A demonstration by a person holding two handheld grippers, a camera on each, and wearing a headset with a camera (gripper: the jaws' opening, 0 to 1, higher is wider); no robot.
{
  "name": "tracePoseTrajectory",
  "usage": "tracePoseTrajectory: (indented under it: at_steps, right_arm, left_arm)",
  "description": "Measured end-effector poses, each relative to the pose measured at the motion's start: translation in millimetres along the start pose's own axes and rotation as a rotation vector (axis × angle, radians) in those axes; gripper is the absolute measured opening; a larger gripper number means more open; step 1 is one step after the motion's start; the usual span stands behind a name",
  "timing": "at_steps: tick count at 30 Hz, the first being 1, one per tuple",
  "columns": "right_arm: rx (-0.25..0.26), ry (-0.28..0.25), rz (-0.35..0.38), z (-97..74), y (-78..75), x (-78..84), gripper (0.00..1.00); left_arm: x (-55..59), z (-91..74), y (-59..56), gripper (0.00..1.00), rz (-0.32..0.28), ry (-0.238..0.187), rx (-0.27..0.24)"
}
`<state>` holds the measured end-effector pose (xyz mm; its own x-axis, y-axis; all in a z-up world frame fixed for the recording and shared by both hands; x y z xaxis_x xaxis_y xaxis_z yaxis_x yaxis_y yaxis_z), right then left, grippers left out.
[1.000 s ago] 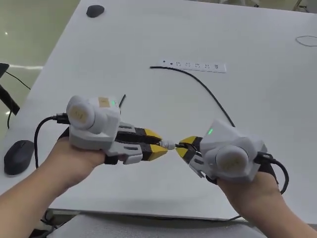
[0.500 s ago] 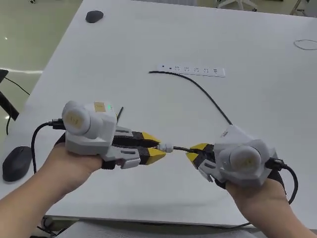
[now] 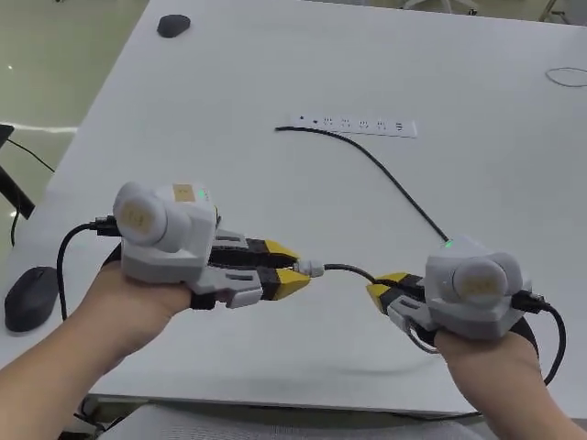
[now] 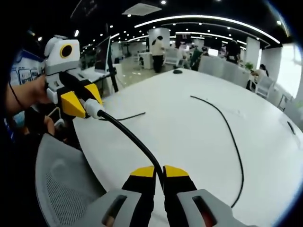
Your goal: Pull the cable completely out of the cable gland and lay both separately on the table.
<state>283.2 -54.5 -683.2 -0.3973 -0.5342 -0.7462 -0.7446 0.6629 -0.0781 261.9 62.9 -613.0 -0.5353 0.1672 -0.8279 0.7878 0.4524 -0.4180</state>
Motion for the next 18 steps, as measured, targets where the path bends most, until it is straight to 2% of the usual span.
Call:
tracePoseTrajectory:
  at_steps: [8,11,18]
  right_arm:
    - [0.035,0.052,0.062,5.2,-8.3,26.3,0.0]
    - [0.031,0.053,0.073,5.0,-5.7,27.9,0.0]
    - [0.031,0.041,0.069,0.8,-7.9,26.8,0.01]
  left_arm:
    - [6.8,4.0,-4.3,0.15,-0.002,0.01,-0.001]
    - [10.6,6.3,-5.0,0.15,0.004,0.018,-0.003]
    - [9.5,4.4,-1.8,0.15,-0.003,0.017,-0.008]
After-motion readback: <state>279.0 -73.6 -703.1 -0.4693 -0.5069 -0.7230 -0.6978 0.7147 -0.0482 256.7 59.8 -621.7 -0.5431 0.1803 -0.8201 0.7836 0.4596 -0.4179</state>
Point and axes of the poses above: the centre of the closed fingertips' face, and the gripper's own axes: z roughly forward along the fingers, y roughly to its left, x roughly out of its underside, the point moved 2 cm from there along -z, roughly backward along the fingers, and after that the axes turned 11 degrees about -z, right-handed, at the moved point
